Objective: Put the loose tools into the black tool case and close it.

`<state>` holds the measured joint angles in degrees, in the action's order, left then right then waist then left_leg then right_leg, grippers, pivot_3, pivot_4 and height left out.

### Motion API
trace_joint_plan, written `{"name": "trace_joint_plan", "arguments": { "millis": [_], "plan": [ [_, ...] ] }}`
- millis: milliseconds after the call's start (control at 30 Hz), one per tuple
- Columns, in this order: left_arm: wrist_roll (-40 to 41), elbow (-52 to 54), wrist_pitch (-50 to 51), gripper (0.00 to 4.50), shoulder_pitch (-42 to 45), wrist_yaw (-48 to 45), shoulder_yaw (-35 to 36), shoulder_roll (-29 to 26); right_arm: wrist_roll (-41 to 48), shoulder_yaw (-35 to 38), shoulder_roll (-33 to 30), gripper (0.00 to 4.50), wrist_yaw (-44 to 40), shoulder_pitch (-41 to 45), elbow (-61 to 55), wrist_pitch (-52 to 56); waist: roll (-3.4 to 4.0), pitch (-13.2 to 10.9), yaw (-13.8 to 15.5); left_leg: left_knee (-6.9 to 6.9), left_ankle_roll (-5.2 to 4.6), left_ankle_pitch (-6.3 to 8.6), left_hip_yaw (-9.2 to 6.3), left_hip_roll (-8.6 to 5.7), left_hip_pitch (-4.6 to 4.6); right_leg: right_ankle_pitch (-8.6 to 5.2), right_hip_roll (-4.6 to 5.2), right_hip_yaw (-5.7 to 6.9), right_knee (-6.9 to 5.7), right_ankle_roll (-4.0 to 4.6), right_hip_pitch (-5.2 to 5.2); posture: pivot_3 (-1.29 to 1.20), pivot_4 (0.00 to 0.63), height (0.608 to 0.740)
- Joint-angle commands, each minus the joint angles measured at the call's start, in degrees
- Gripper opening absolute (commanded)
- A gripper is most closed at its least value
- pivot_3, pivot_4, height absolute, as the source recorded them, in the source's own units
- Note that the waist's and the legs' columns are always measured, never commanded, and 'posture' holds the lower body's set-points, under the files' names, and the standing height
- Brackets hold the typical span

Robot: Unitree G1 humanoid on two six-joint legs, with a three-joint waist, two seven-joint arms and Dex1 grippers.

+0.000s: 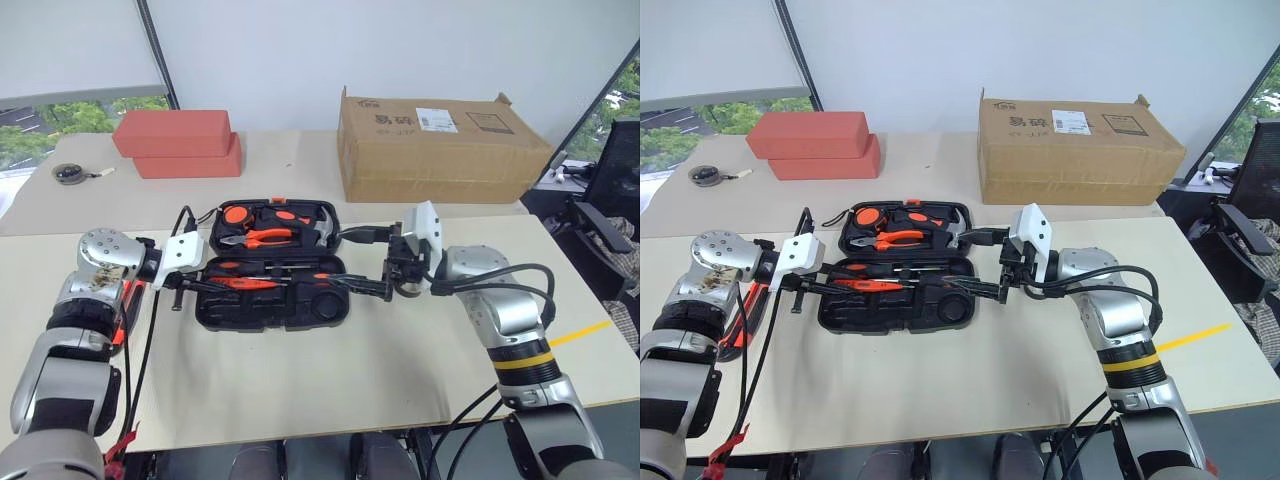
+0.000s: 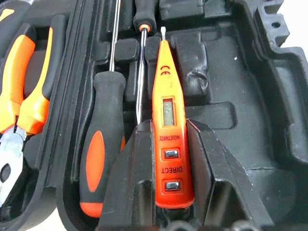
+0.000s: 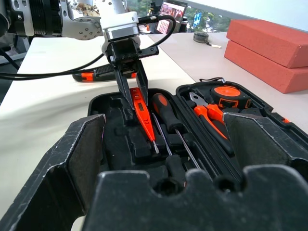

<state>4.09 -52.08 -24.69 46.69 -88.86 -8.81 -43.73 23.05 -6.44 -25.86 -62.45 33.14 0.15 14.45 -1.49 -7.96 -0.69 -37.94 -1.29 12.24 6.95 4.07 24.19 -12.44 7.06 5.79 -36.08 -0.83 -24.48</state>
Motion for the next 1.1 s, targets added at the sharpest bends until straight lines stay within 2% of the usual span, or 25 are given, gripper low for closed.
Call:
{"name": "trace_joint_plan", "arguments": {
  "millis": [33,500,567,600,733,933,1033,1100],
  "plan": [
    [-3.13,-0.97,-0.89,0.48,-0.15,-0.16,-1.43,-0.87,0.18,0.74,-0.46,4.50,-0.19,1.23,-1.57,-0.62,0.00,0.00,0.00,0.00,0.00,0.00,0.00,0.00,0.00,0.00,0.00,0.00,0.00,0.00,0.00,0.00,0.150,0.713],
    [-5.94,-1.35,0.70,0.48,0.49,1.31,-2.95,-0.57,-0.17,0.35,0.04,4.50,-0.76,1.90,-0.81,-0.91,-0.01,0.01,-0.04,-0.01,0.01,-0.01,-0.02,0.00,-0.13,0.00,0.00,-0.02,-0.07,0.00,0.09,0.00,0.150,0.713],
    [-5.58,-1.31,0.91,1.50,0.64,1.72,-2.48,-0.34,-0.26,0.34,0.08,4.50,-0.70,1.89,-0.77,-0.98,-0.01,0.01,-0.05,-0.01,0.01,-0.01,-0.02,0.00,-0.13,0.00,0.00,-0.02,-0.08,0.00,0.10,0.00,0.150,0.713],
    [-5.38,-1.30,0.73,1.71,0.83,2.49,-2.04,-0.16,-0.36,0.36,0.09,4.50,-0.59,1.84,-0.77,-1.07,-0.01,0.01,-0.08,-0.01,0.01,-0.01,-0.02,0.00,-0.14,0.00,0.00,-0.02,-0.08,0.00,0.10,0.00,0.150,0.713],
    [-2.50,0.16,1.25,3.19,1.57,3.20,0.60,0.11,-0.40,0.37,0.07,4.50,-0.60,1.75,-0.72,-1.12,-0.01,0.01,-0.05,-0.01,0.01,-0.01,-0.02,0.00,-0.13,0.00,0.00,-0.03,-0.06,0.00,0.09,0.00,0.150,0.713],
    [10.02,11.93,13.58,3.19,0.14,-2.41,8.02,-1.48,-0.42,0.46,-0.01,4.50,-0.45,1.46,-0.94,-1.10,-0.02,0.00,-0.04,-0.02,0.00,-0.01,-0.02,-0.01,0.02,0.00,0.00,0.00,-0.02,0.00,0.01,0.00,0.150,0.713],
    [13.79,17.95,19.46,3.19,-1.91,-1.22,10.72,-1.28,-0.45,0.39,0.07,4.50,-0.54,1.39,-0.83,-1.20,-0.02,-0.01,-0.05,-0.02,0.00,0.00,-0.04,-0.01,0.04,-0.02,0.00,0.00,-0.02,-0.03,0.02,0.00,0.150,0.713],
    [13.86,20.99,20.53,2.67,-4.18,0.65,10.83,-0.37,-0.54,0.21,0.30,4.50,-0.59,1.55,-0.49,-1.36,-0.02,0.00,-0.04,-0.02,-0.01,0.00,-0.04,-0.02,-0.02,-0.03,0.00,-0.01,-0.02,-0.05,0.07,0.00,0.150,0.713]
  ]
}}
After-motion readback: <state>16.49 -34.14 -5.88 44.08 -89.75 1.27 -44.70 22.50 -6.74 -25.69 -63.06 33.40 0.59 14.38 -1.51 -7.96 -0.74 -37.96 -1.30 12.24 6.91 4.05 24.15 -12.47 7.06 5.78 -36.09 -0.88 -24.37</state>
